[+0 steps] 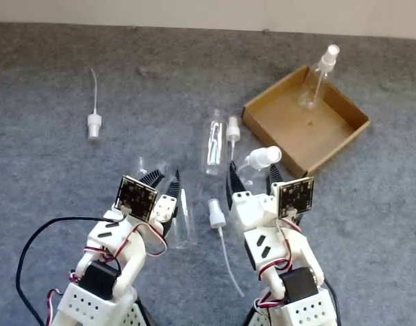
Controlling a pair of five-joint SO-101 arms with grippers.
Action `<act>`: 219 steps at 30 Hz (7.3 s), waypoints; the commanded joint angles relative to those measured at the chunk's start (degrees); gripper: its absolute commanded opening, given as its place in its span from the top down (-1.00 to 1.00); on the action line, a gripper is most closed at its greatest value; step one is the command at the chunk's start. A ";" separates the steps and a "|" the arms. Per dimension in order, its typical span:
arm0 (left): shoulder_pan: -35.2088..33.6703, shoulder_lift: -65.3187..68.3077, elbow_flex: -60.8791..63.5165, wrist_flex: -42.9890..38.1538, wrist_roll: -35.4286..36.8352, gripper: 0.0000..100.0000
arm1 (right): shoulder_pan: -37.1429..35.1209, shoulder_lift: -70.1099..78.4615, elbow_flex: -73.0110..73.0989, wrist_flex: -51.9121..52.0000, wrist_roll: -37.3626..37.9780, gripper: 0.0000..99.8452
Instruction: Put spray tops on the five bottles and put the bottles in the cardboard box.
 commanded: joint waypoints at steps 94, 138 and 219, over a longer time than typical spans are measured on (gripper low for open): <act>-12.53 -0.92 1.27 24.62 -3.16 0.99 | 16.40 45.14 -39.96 -0.22 15.65 0.60; -12.53 -1.01 1.27 24.26 -3.16 0.99 | 19.82 116.18 -77.49 -36.88 -2.11 0.60; -12.53 -1.01 1.27 24.26 -3.25 0.99 | 18.24 128.48 -74.15 -46.64 -2.02 0.44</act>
